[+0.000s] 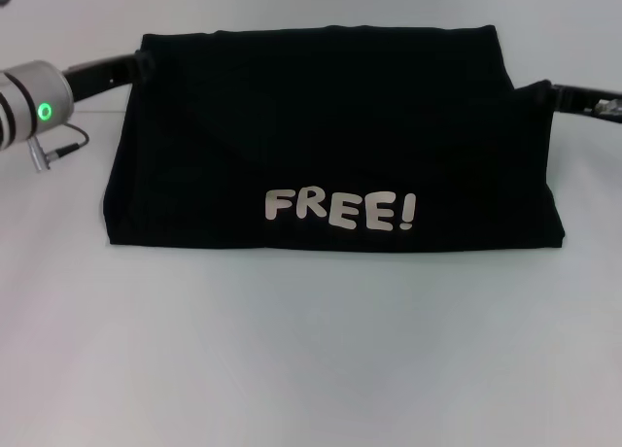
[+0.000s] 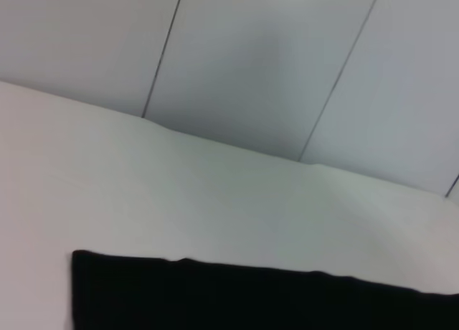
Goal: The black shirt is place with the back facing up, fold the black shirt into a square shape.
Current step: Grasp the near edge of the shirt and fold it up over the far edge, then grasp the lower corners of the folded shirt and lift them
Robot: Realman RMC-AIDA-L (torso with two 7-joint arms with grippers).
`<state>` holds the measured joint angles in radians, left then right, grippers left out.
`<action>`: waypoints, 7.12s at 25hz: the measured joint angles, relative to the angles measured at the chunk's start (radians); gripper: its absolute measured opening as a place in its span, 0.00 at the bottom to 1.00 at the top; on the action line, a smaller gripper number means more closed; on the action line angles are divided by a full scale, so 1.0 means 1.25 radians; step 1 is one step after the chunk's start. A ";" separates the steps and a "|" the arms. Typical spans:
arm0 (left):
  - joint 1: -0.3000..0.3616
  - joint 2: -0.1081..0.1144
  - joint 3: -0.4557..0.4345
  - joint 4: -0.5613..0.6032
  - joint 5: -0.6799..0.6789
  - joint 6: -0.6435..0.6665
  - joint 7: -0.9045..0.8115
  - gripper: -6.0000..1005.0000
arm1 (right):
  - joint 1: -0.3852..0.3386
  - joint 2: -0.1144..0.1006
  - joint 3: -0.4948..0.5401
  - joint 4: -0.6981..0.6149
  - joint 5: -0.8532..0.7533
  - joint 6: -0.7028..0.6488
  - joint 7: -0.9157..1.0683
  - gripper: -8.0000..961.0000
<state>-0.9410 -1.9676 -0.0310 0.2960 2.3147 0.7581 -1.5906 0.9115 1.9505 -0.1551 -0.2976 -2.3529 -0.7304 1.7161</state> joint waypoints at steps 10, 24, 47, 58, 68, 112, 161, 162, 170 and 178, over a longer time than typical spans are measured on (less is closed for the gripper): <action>-0.008 -0.059 0.006 -0.003 -0.016 -0.155 0.130 0.07 | -0.001 0.023 -0.049 0.012 0.000 0.026 0.019 0.11; 0.026 -0.053 0.002 0.000 -0.048 -0.221 0.109 0.52 | -0.037 0.026 -0.070 -0.086 0.021 -0.044 0.056 0.54; 0.256 -0.095 0.251 0.274 0.002 0.267 -0.242 0.63 | -0.142 -0.009 -0.091 -0.146 0.082 -0.380 0.099 0.60; 0.250 -0.107 0.377 0.255 0.014 0.131 -0.241 0.61 | -0.137 -0.005 -0.092 -0.145 0.079 -0.372 0.114 0.60; 0.249 -0.111 0.402 0.247 0.044 0.116 -0.246 0.59 | -0.133 -0.004 -0.093 -0.145 0.078 -0.365 0.114 0.60; 0.255 -0.095 0.384 0.306 0.076 0.188 -0.261 0.01 | -0.154 -0.044 -0.283 -0.156 -0.013 -0.357 0.301 0.56; 0.333 -0.094 0.277 0.435 0.080 0.538 -0.348 0.01 | -0.306 -0.029 -0.294 -0.207 0.102 -0.537 0.165 0.01; 0.345 -0.095 0.266 0.447 0.084 0.583 -0.353 0.01 | -0.319 -0.032 -0.292 -0.209 0.102 -0.562 0.154 0.01; 0.410 -0.101 0.199 0.484 0.104 0.792 -0.349 0.01 | -0.416 -0.044 -0.269 -0.247 0.099 -0.716 0.064 0.01; 0.458 -0.104 0.132 0.486 0.193 0.940 -0.285 0.01 | -0.481 -0.050 -0.260 -0.258 0.080 -0.823 -0.012 0.01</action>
<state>-0.3690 -2.0972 0.1344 0.9038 2.5560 1.9331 -1.9470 0.3100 1.8880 -0.4795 -0.6199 -2.2533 -1.7589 1.7010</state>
